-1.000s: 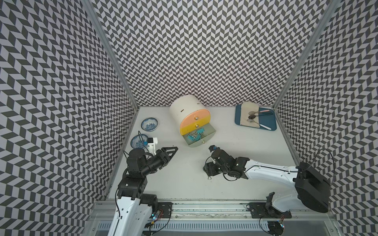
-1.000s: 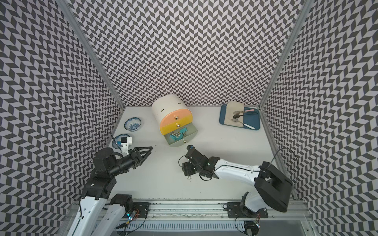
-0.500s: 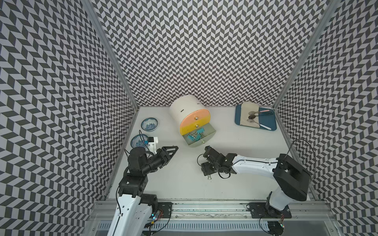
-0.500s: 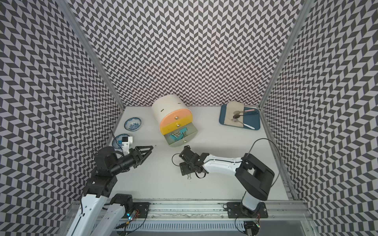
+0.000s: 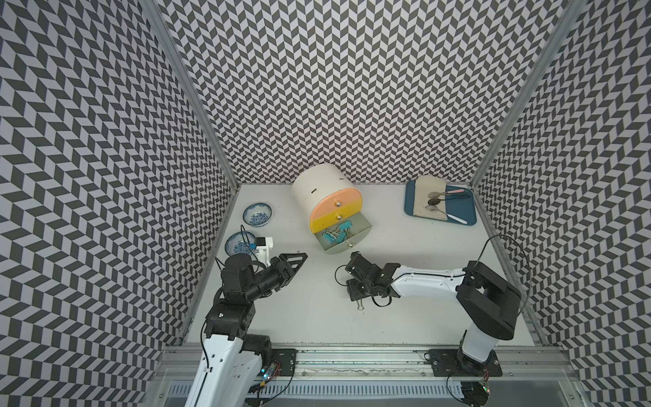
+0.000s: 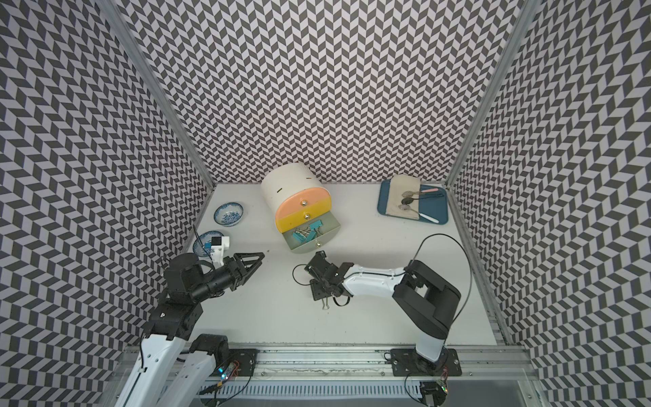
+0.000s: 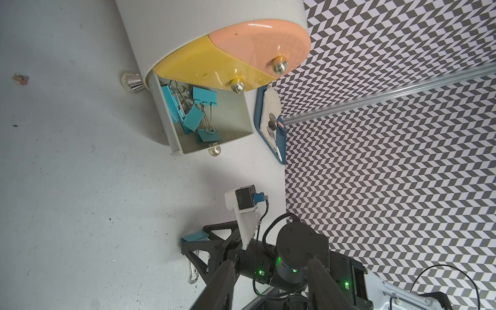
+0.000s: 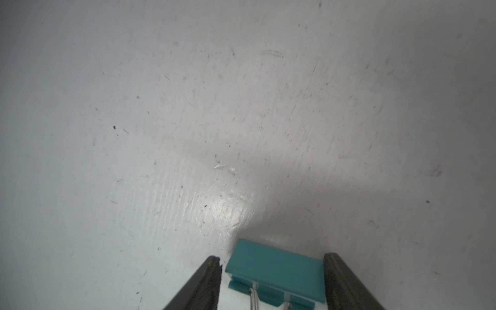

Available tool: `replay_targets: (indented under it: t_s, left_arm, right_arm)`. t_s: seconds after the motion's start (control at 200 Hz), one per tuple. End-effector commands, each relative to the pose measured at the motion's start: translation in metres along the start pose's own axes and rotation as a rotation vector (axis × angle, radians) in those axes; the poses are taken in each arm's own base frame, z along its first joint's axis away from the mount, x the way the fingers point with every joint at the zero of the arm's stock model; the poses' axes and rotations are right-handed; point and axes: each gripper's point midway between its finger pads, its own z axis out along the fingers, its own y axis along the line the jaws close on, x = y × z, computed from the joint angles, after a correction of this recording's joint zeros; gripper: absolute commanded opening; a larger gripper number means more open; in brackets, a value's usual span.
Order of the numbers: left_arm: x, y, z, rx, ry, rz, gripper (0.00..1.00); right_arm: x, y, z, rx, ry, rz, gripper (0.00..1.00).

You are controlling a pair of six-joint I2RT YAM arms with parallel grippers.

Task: Put the binder clips in the drawer according to color
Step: Pick up the binder clip at the center of the board.

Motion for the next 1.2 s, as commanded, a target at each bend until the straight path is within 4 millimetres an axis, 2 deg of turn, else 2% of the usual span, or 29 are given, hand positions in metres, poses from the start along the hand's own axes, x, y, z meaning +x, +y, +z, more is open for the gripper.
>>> replay_targets:
  t_s: [0.0, 0.23, 0.506, 0.621, 0.956, 1.197]
  left_arm:
    - [-0.001, -0.001, 0.001, 0.015, -0.001, 0.029, 0.48]
    - [-0.003, 0.000, 0.003, 0.017, -0.003, 0.028, 0.48]
    - [-0.011, 0.001, 0.013, 0.029, -0.004, 0.021, 0.48]
    - [-0.015, 0.003, 0.019, 0.033, -0.003, 0.016, 0.48]
    - [-0.029, 0.005, 0.037, 0.043, 0.008, 0.009, 0.48]
    - [-0.033, 0.011, 0.051, 0.041, 0.021, -0.005, 0.48]
  right_arm:
    - [-0.004, -0.001, 0.003, 0.017, -0.018, 0.011, 0.58]
    - [-0.011, -0.002, -0.008, 0.021, -0.049, 0.003, 0.47]
    - [-0.034, -0.017, -0.035, 0.028, -0.117, 0.036, 0.45]
    - [-0.049, -0.031, -0.045, 0.038, -0.138, 0.058, 0.44]
    - [-0.110, -0.083, -0.084, 0.000, -0.243, 0.192, 0.43]
    - [-0.165, -0.101, -0.109, -0.050, -0.322, 0.236, 0.43]
